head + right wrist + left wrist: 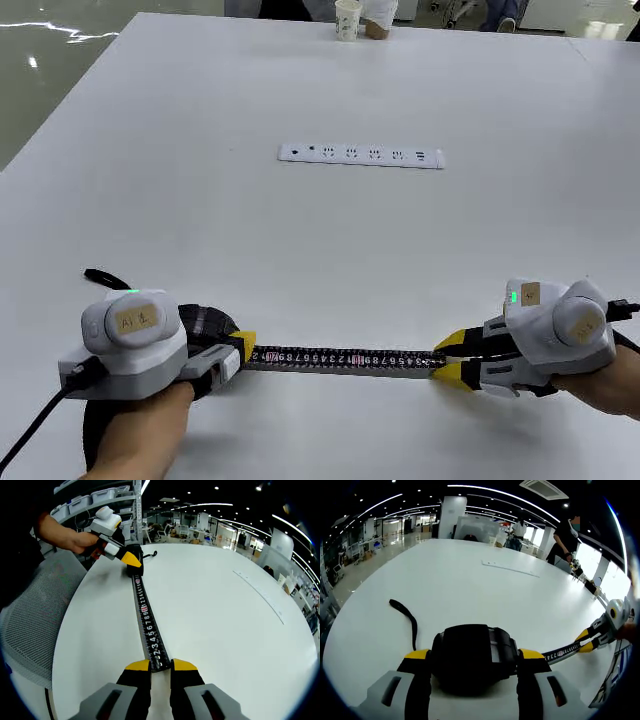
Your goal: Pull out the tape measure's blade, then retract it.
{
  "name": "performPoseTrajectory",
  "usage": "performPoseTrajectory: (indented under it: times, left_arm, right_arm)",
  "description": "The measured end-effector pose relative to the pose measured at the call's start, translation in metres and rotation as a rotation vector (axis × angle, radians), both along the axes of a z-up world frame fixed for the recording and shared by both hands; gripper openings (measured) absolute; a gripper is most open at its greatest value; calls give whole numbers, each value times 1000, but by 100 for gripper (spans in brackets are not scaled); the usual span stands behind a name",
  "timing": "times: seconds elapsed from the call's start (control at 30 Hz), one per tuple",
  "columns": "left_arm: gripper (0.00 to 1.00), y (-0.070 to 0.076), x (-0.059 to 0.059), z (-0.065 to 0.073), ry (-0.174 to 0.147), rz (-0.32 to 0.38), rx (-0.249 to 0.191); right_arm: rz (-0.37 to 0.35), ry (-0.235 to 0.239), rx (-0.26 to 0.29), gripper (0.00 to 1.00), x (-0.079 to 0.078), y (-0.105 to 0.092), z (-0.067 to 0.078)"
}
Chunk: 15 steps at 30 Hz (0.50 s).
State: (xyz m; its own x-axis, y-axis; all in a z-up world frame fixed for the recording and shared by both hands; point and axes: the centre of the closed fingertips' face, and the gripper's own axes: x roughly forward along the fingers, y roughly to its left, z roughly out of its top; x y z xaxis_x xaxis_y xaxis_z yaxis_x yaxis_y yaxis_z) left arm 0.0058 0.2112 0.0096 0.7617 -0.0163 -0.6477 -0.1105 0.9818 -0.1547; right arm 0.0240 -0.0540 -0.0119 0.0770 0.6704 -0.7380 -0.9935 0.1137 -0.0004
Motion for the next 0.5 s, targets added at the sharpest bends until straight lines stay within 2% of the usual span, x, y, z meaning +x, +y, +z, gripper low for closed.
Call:
performPoseTrajectory:
  times: [0.17,0.5]
  left_arm:
    - [64,0,1,-1,6,1,7]
    - [61,1,1,-1,-6,1,29]
  right_arm:
    - [2,-11,0,10,1,0,0]
    - [1,-15,-7,9,2,0,-1]
